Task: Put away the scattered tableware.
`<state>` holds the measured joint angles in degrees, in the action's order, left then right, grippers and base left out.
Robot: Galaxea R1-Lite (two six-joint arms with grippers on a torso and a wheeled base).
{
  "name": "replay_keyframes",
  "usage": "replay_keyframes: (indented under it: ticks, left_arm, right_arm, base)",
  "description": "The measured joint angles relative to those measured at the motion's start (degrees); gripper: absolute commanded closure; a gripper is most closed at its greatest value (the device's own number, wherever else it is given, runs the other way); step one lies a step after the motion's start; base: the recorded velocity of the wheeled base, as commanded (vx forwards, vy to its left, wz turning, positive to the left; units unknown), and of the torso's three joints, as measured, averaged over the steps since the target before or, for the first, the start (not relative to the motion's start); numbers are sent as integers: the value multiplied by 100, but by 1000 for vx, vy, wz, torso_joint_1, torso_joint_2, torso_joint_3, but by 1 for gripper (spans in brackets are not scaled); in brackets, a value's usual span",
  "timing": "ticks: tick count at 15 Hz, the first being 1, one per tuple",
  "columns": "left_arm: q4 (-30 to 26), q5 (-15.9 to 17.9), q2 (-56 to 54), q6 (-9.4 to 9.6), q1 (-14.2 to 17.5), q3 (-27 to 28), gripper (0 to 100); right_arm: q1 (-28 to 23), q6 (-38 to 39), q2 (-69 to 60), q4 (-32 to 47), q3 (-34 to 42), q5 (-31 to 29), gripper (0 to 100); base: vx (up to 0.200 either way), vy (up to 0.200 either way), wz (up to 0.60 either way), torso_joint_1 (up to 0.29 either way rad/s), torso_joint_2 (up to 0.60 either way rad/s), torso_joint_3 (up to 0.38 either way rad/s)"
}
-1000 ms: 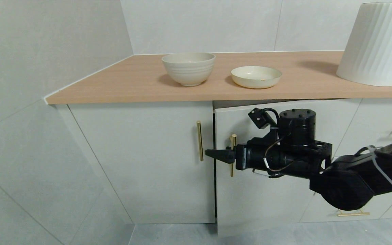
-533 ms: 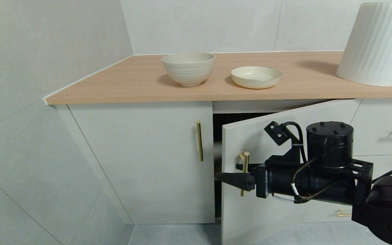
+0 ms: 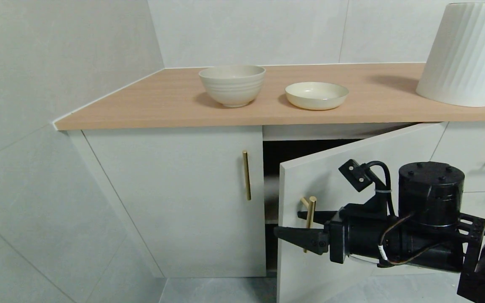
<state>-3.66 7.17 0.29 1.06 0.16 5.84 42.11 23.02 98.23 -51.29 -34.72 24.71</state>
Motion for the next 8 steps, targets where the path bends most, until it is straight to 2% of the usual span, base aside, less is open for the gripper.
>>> replay_keyframes:
  ticks: [2, 4, 8]
  left_arm:
    - [-367, 492, 245, 0, -6, 471, 0]
    - [-450, 944, 739, -5, -6, 923, 0]
    - [-452, 1749, 2406, 5, -13, 2097, 0]
  right_arm:
    - [6, 2, -17, -2, 7, 2, 0]
    - [12, 2, -39, -2, 16, 9, 0]
    - [56, -4, -50, -6, 21, 0, 0]
  base:
    - [0, 0, 0, 0, 0, 0]
    - [0, 0, 0, 0, 0, 0]
    - [0, 0, 0, 0, 0, 0]
